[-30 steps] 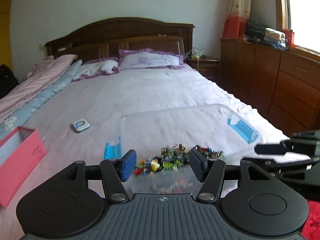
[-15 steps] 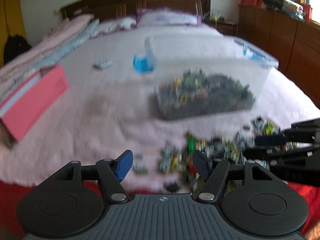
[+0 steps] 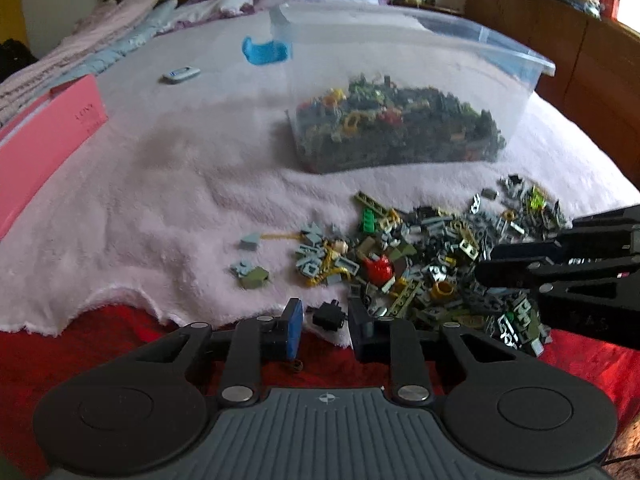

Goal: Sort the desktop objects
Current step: 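Grasp a black Lego piece with the left tool while right grasps a grey piece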

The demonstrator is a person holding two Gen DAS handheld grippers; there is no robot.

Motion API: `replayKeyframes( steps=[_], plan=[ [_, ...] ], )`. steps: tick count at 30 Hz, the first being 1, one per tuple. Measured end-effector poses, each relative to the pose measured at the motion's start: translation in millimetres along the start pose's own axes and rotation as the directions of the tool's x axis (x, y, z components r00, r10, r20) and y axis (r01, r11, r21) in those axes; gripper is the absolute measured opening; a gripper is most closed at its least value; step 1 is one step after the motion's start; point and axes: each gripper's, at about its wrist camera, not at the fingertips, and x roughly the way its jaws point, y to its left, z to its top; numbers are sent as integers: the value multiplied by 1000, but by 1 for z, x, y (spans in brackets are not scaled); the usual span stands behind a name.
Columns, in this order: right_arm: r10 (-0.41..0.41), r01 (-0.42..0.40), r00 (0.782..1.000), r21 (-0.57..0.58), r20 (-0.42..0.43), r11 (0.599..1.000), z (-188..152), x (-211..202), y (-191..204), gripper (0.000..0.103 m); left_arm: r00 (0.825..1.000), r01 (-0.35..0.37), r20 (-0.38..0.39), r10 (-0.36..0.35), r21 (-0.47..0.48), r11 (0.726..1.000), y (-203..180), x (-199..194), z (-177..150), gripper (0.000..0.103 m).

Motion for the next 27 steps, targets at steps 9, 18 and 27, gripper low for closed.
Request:
replayKeyframes(
  steps=[9, 18, 27],
  plan=[
    [-14, 14, 1000, 7, -1, 1000, 1, 6, -1, 18, 999, 26, -23, -26, -8, 1000, 3, 11, -6, 27],
    [-23, 23, 1000, -8, 8, 1000, 9, 18, 0, 21, 1000, 20, -12, -20, -6, 1000, 2, 12, -6, 23],
    [-21, 21, 1000, -7, -6, 1000, 8, 27, 3, 19, 1000, 17, -8, -16, 12, 1000, 1, 16, -8, 25]
  ],
)
